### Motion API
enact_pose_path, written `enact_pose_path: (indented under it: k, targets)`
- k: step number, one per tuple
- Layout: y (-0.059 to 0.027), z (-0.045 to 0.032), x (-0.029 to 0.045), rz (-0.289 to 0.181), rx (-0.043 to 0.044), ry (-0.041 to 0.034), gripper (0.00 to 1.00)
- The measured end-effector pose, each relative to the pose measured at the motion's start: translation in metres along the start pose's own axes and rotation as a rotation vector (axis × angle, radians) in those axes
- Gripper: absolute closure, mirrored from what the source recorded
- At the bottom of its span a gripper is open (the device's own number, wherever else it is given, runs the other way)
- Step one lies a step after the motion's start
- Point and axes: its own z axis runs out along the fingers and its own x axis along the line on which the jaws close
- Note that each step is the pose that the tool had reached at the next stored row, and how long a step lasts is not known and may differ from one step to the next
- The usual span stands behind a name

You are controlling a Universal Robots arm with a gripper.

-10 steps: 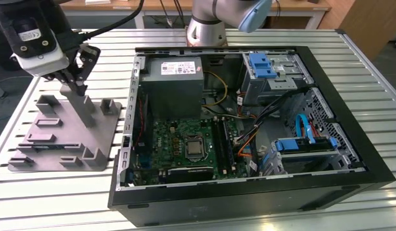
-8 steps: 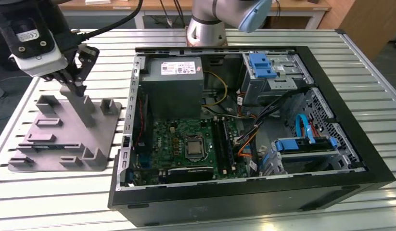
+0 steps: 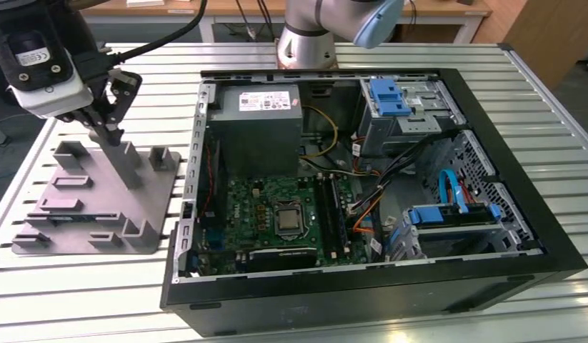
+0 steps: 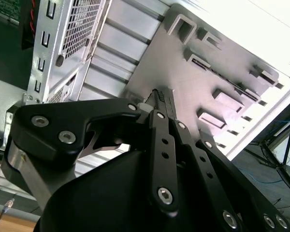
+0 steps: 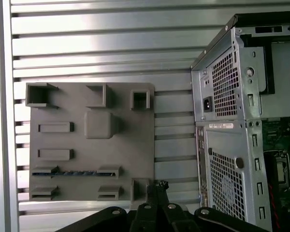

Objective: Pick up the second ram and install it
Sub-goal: 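Reach for the second ram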

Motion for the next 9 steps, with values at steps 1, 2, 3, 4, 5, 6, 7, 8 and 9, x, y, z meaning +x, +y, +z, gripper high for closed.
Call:
enact_pose_path:
  k: [1,2,3,4,5,6,7,8,9]
  targets:
    - [-0.0001,0.0,0.0007,0.0,0.0001,0.0002,0.9]
    - [-0.0001,0.0,0.0014,0.0,0.0002,0.0002,0.9]
    - [-0.0002,0.0001,0.0025,0.0,0.0002,0.0002,0.9]
    - [-0.0002,0.0001,0.0043,0.0,0.0002,0.0002,0.9]
    - [-0.0003,0.0001,0.0066,0.0,0.0002,0.0002,0.9]
    - [-0.0005,0.0003,0.0106,0.0,0.0001,0.0001,0.9]
    - [-0.0007,0.0007,0.0147,0.0,0.0,0.0,0.9]
    - [-0.001,0.0013,0.018,0.0,0.0,0.0,0.9]
    - [-0.0012,0.0021,0.02,0.0,0.0001,0.0,0.9]
